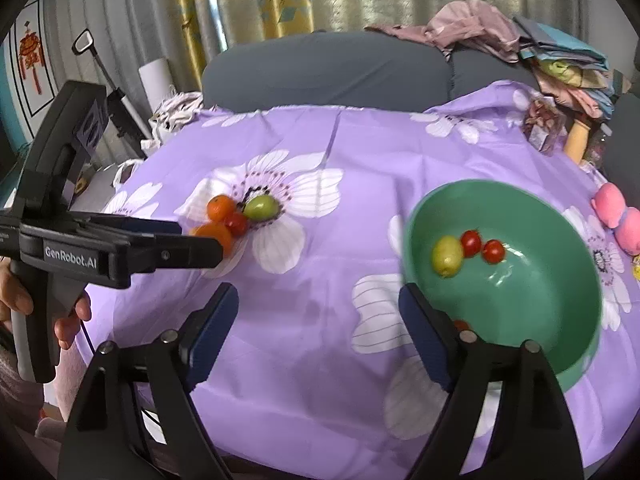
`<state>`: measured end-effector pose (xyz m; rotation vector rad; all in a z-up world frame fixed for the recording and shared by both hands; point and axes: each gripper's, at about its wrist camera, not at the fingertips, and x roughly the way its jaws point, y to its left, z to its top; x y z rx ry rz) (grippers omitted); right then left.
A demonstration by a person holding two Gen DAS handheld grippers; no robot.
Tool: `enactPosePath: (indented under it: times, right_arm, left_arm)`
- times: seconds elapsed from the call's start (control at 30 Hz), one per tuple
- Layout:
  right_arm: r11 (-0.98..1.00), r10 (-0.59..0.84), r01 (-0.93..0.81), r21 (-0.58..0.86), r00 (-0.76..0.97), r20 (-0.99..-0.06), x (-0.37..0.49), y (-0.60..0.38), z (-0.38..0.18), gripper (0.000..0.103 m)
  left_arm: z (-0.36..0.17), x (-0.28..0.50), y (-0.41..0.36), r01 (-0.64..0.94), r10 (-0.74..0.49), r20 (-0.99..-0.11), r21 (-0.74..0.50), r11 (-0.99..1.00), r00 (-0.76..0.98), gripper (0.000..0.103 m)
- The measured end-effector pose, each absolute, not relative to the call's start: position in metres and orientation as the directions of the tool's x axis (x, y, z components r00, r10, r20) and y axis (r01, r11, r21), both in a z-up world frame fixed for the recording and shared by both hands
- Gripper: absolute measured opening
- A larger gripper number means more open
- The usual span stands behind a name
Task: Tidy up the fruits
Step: 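Move both open tools back toward the fruit cluster, then bring both tools together and close them around the large orange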
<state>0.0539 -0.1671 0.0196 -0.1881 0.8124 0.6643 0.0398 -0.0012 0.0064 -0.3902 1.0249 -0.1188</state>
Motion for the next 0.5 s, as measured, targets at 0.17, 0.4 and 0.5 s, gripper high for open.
enactPosePath:
  times: [0.17,0.4,0.5]
  right_arm:
    - [0.764,0.477,-0.638,0.098,0.455,-0.752,0.049,-0.150,0.006,0.084]
    - [0.746,0.475,-0.658,0.100,0.420,-0.773,0.046,-0.135,-0.004,0.084]
    - [0.742,0.472,-0.663,0.098,0.413,-0.779,0.047,-0.131,-0.005,0.084]
  left_arm:
    - [-0.008,0.027,0.015,-0.146,-0.267,-0.829,-0.380,0.913,0.492,0.097]
    - [-0.012,0.019,0.028,-0.175,-0.265,-0.828,-0.393,0.903,0.494,0.099]
    - [-0.013,0.019,0.029,-0.170,-0.272,-0.827,-0.398,0.902,0.491,0.099]
